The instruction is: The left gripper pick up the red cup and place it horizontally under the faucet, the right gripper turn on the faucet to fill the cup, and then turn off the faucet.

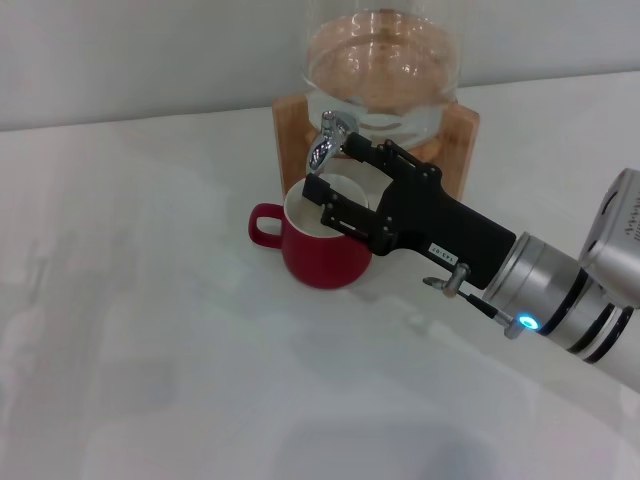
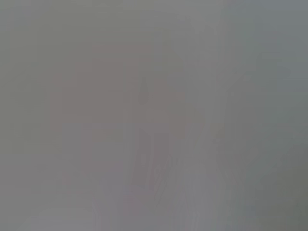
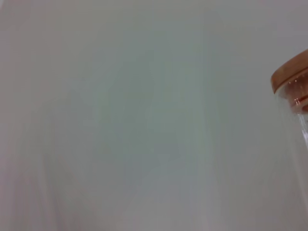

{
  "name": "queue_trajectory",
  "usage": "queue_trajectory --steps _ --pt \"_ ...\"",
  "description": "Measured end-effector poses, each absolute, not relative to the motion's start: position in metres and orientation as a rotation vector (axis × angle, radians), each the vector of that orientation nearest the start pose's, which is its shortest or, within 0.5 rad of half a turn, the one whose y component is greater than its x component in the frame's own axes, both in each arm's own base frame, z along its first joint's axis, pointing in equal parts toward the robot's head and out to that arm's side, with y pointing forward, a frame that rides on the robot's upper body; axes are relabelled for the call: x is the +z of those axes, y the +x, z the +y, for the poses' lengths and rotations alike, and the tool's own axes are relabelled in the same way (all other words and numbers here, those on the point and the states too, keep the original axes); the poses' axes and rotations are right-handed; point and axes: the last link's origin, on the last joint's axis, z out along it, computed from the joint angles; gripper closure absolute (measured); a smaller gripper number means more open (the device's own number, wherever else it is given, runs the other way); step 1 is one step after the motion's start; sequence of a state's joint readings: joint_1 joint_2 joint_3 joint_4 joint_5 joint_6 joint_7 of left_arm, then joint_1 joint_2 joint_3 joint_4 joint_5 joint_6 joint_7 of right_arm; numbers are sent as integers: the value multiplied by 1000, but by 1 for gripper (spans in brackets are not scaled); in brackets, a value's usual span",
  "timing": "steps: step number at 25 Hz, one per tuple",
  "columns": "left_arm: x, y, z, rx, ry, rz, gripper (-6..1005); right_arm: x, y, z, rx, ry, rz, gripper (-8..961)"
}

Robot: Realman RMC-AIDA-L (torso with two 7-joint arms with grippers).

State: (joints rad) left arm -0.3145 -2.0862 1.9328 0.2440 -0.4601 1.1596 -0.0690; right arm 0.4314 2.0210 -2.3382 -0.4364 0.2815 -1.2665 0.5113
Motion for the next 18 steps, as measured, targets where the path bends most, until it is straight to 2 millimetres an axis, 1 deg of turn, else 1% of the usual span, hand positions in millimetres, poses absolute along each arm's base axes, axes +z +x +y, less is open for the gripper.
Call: queue_trajectory --steps 4,10,14,18 --pt "-7 -341 309 -625 -1576 -471 286 -62 222 310 1217 -2140 434 171" --pt "-6 -342 309 -621 -1572 -474 286 -54 226 306 1248 -2110 421 171" --pt "-5 -344 309 -614 -1569 -476 286 -50 228 299 1283 -2093 413 170" --pt "-6 -343 312 -612 -1572 -474 286 -52 229 289 1312 -2101 416 170"
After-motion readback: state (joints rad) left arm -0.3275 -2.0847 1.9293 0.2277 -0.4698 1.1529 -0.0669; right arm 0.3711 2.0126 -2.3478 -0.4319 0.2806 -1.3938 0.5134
